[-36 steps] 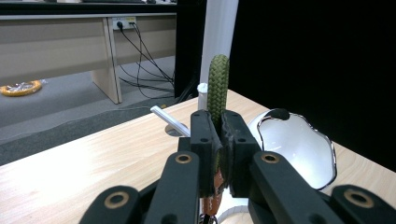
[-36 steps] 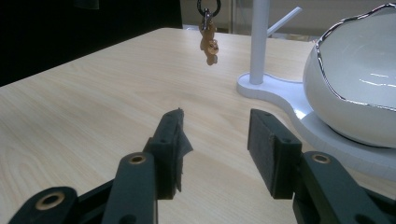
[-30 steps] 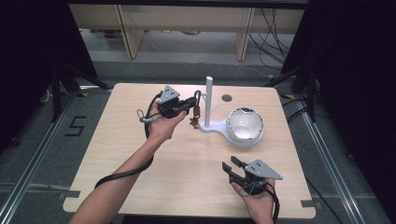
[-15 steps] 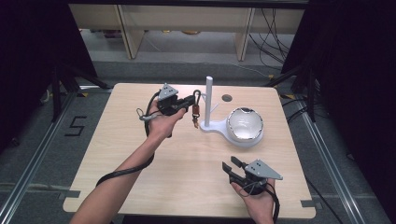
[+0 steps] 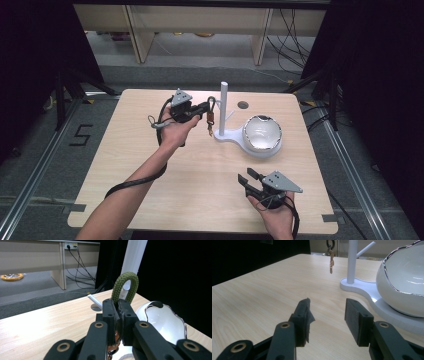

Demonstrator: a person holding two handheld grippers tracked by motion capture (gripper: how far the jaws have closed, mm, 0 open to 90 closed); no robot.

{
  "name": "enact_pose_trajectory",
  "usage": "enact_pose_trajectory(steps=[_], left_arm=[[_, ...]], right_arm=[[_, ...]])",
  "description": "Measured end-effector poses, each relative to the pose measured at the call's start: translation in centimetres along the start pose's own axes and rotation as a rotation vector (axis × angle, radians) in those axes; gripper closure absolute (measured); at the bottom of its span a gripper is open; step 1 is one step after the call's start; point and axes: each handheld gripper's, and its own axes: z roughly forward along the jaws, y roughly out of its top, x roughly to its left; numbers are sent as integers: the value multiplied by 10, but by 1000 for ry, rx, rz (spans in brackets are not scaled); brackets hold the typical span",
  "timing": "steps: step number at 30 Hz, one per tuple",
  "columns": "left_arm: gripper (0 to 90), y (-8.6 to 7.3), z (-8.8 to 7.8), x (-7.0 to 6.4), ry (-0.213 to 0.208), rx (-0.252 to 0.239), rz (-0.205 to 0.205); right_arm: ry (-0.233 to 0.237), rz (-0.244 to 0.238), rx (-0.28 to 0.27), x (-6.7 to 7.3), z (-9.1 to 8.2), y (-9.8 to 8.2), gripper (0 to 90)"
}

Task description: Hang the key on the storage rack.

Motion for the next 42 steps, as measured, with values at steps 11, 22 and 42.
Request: enact_pose_trajectory(steps=[11,22,42], left_arm=[[848,2,4,-2,2,8,-2],[848,0,8,-2,6,16,-4],[848,-1,19,-5,13,28,1]], right_arm=[[6,25,8,2,0,-1,563],[4,6,0,-1,0,-1,563],[-2,12,7,0,2,-3,563]])
